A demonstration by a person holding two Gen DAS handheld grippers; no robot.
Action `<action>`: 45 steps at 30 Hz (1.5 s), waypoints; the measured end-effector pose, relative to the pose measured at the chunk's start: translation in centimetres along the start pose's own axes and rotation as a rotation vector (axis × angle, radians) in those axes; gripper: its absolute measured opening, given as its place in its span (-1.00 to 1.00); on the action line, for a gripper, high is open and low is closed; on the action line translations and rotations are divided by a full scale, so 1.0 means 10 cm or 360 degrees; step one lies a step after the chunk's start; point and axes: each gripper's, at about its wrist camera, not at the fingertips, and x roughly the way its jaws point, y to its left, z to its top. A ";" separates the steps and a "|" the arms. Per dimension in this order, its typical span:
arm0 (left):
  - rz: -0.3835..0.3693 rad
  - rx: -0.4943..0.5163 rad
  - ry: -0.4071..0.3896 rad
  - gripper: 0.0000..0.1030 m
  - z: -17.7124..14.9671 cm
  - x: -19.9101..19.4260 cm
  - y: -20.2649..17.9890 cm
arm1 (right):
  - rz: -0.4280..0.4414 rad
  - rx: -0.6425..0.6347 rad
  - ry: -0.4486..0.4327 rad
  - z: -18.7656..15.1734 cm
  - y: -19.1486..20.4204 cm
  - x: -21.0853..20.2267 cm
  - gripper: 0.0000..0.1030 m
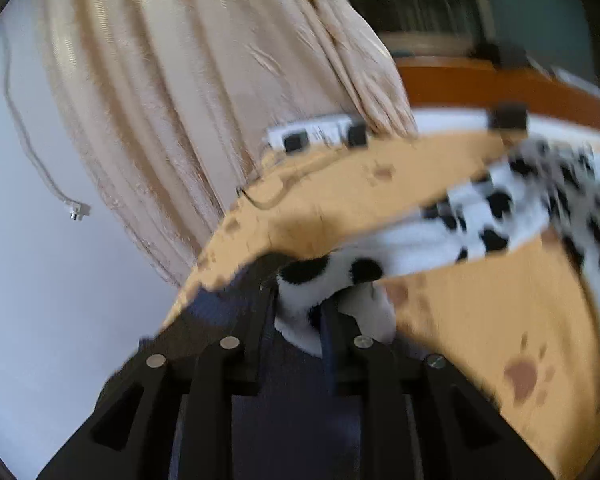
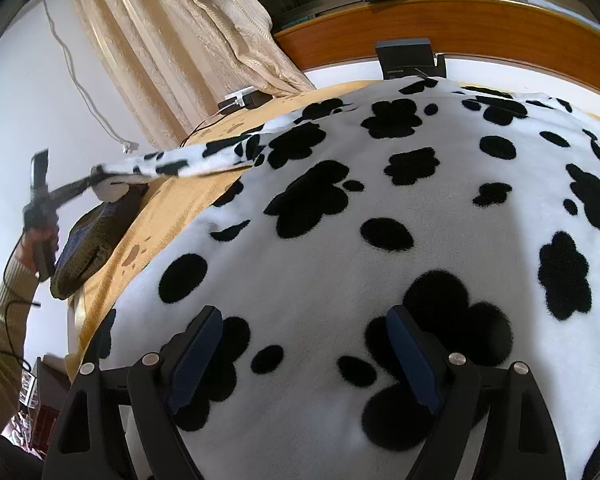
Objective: Fold clothes
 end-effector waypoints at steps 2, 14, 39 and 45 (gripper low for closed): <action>-0.0022 0.0047 0.0056 -0.51 -0.13 -0.03 -0.04 | 0.0001 0.0001 0.0000 0.00 0.00 0.00 0.67; -0.0565 -0.0557 0.0088 0.12 -0.47 -0.40 0.13 | 0.0005 0.0008 0.0000 0.01 -0.01 0.00 0.68; -0.0850 -0.1969 0.0543 0.72 0.06 0.70 0.18 | 0.0037 0.0039 -0.0011 0.00 -0.05 -0.04 0.68; -0.0714 -0.1944 0.0427 0.56 0.20 0.76 0.19 | 0.0039 0.0042 -0.0011 0.00 -0.05 -0.04 0.68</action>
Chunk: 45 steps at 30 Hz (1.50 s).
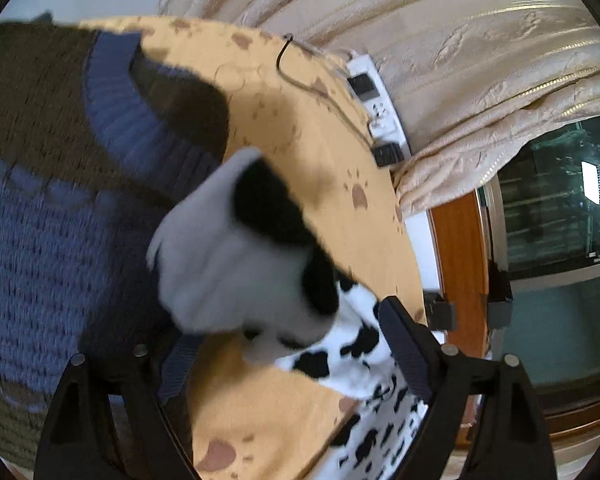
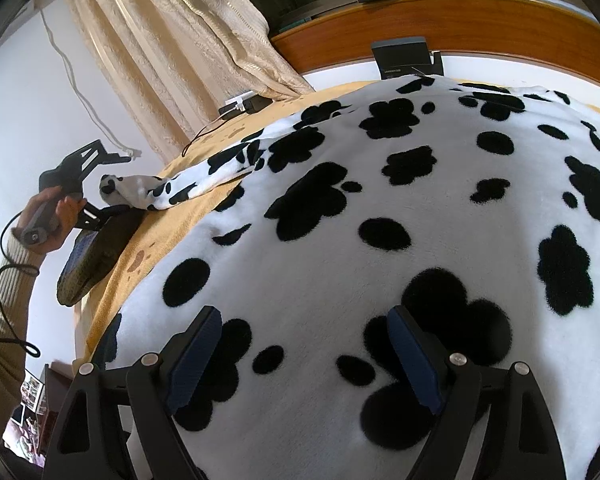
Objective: Fold clothes
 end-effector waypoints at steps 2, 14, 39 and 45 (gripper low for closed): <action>0.0019 0.0081 -0.0051 -0.14 0.05 0.01 -0.06 | 0.0000 0.0001 0.0000 0.00 0.00 0.00 0.68; 0.0220 0.1424 -0.0645 -0.78 -0.28 -0.62 -0.65 | 0.0019 0.0012 -0.0002 0.00 -0.03 -0.01 0.68; -0.0215 0.0215 -0.0081 0.60 0.01 -0.51 0.55 | 0.0040 0.0017 0.0002 0.03 -0.03 0.01 0.74; -0.0151 0.0270 -0.0157 -0.61 0.12 -0.46 0.40 | 0.0042 0.0015 0.0003 0.02 -0.03 0.00 0.74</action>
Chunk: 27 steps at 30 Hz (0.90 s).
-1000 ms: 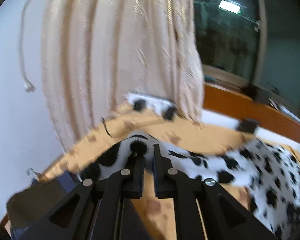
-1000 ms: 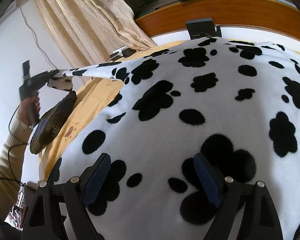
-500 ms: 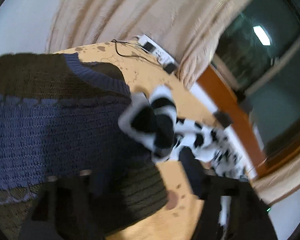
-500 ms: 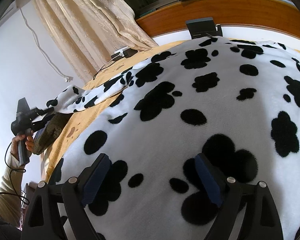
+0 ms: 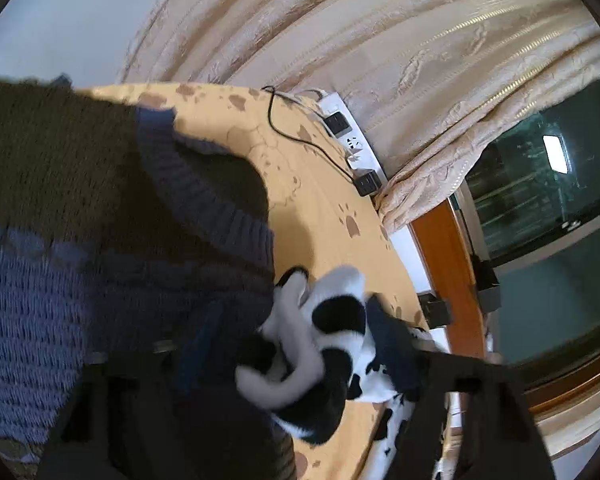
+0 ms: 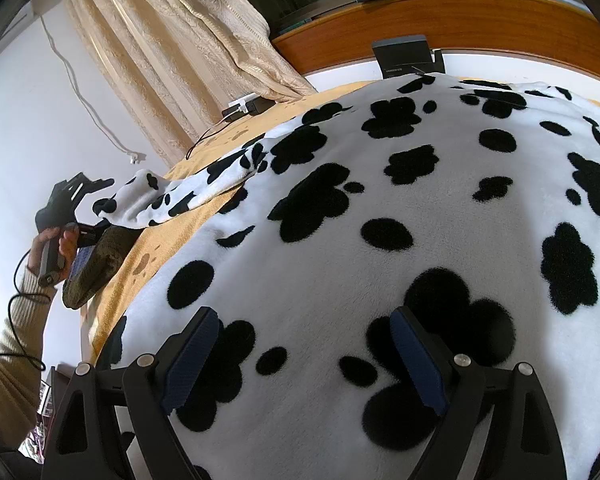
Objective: Fold clothes
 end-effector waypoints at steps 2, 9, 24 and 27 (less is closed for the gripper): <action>0.0025 0.0157 -0.0140 -0.90 -0.03 -0.18 -0.14 | 0.0000 0.0001 0.0000 0.00 0.00 0.00 0.74; 0.0226 0.0651 -0.0441 -0.90 -0.36 -0.70 -0.34 | 0.0003 0.0002 0.0000 0.00 -0.01 0.00 0.74; 0.0073 0.0056 -0.0204 0.62 0.04 -0.25 0.48 | 0.0008 0.0004 -0.0002 0.00 -0.01 0.00 0.75; 0.0127 0.0092 -0.0158 0.62 0.06 -0.12 0.44 | 0.0009 0.0004 -0.0002 0.00 -0.01 0.00 0.75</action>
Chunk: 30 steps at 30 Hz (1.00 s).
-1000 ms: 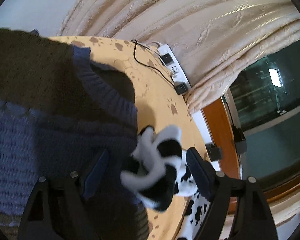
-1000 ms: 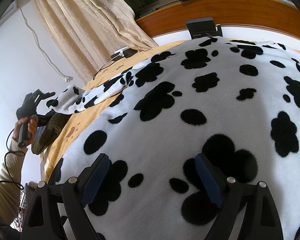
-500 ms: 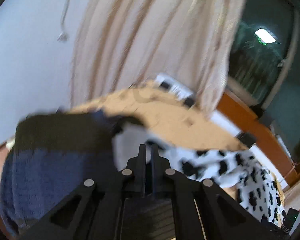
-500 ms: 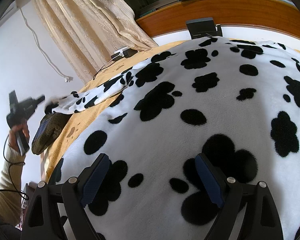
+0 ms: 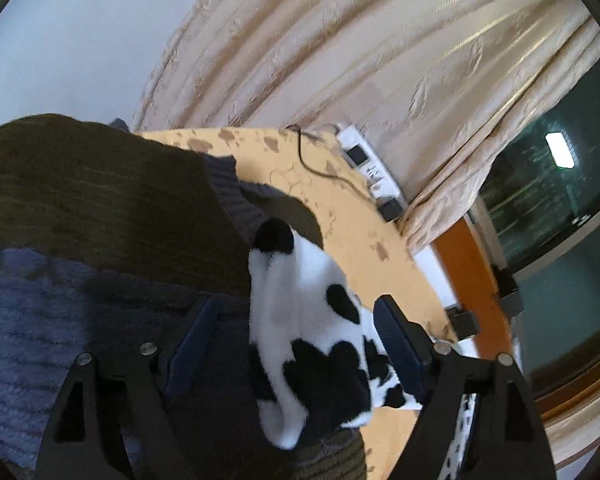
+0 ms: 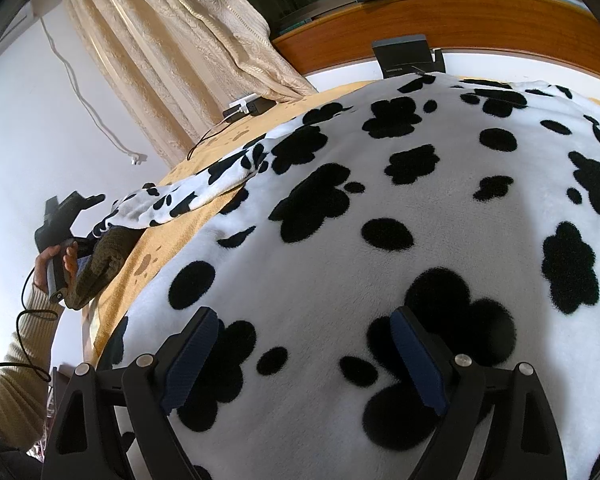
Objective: Fold clothes
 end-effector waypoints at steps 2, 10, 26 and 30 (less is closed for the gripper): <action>0.0044 0.0062 0.0008 0.60 -0.01 0.05 -0.07 | 0.0001 0.0000 0.0000 0.00 0.00 0.00 0.75; 0.0337 0.0399 -0.0090 -0.78 -0.13 0.05 -0.40 | -0.0005 -0.0006 0.0002 0.00 0.00 0.00 0.75; 0.0770 0.0844 -0.0457 -0.79 -0.13 -0.07 -0.77 | -0.0063 -0.0050 0.0014 -0.01 0.04 0.00 0.75; 0.0782 0.0797 -0.0465 -0.79 -0.11 -0.04 -0.70 | -0.0126 -0.0093 0.0028 -0.02 0.08 0.02 0.75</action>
